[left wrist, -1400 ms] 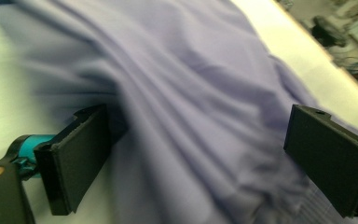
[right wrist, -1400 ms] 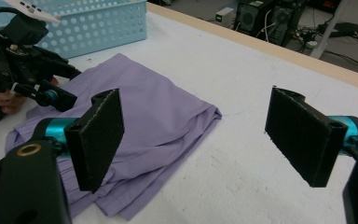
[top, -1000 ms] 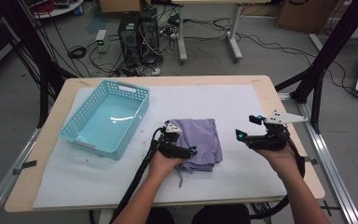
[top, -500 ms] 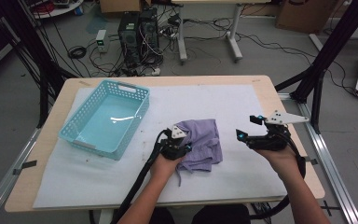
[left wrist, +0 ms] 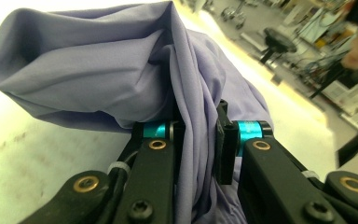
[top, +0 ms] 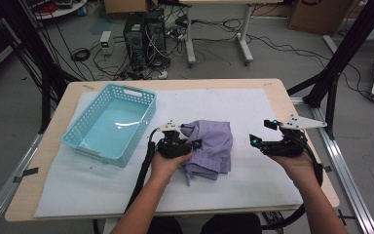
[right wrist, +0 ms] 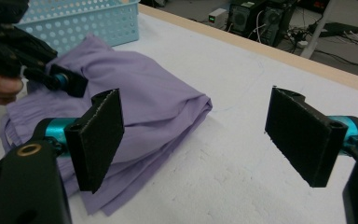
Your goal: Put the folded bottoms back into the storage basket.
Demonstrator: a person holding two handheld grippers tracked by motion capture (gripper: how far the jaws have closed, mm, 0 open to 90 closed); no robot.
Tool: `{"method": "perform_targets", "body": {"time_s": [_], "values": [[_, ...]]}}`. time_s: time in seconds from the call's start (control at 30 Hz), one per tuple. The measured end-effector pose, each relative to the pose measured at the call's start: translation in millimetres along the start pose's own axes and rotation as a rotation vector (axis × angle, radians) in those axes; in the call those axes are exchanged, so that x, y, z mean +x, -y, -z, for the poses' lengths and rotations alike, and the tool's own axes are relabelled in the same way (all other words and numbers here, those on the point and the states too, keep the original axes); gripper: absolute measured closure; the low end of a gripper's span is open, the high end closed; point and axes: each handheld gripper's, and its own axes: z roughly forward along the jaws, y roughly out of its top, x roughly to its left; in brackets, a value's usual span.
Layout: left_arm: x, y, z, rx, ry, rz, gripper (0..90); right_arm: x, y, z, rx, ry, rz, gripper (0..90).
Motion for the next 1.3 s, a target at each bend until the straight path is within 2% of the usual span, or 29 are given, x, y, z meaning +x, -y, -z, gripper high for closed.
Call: {"method": "perform_targets", "body": {"time_s": [0.1, 0.33, 0.57, 0.67, 0.77, 1.0, 1.03, 1.07, 1.3], "values": [[-4.0, -10.6, 11.0, -0.023, 0.01, -0.023, 81.6, 0.4, -1.9, 0.7, -0.003, 0.003, 0.003, 20.0], [-2.4, -36.2, 47.0, -0.105, 0.009, -0.023, 81.5, 3.5, -5.6, -3.6, 0.0, -0.008, 0.01, 19.9], [0.9, -63.4, 88.8, -0.169, -0.033, -0.037, 81.5, 8.3, -10.1, -9.8, -0.001, -0.017, 0.02, 19.9], [4.8, -71.5, 105.2, -0.18, -0.053, -0.043, 81.5, 10.1, -11.2, -11.9, 0.0, -0.02, 0.023, 19.9], [11.4, -78.6, 122.0, -0.191, -0.062, -0.042, 81.5, 11.8, -11.7, -13.3, 0.005, -0.025, 0.025, 19.9], [36.0, -90.1, 162.9, -0.233, -0.088, -0.002, 81.5, 12.7, -11.4, -15.5, 0.013, -0.026, 0.022, 19.9], [36.0, -90.1, 162.9, -0.233, -0.088, -0.002, 81.4, 12.7, -11.4, -15.5, 0.013, -0.026, 0.022, 19.9], [42.7, -92.3, 175.4, -0.248, -0.104, 0.009, 81.4, 12.5, -11.6, -16.4, 0.014, -0.025, 0.026, 19.9], [63.7, -95.3, 212.8, -0.27, -0.147, 0.032, 81.4, 14.1, -11.7, -21.1, 0.02, -0.028, 0.024, 19.9]]}}
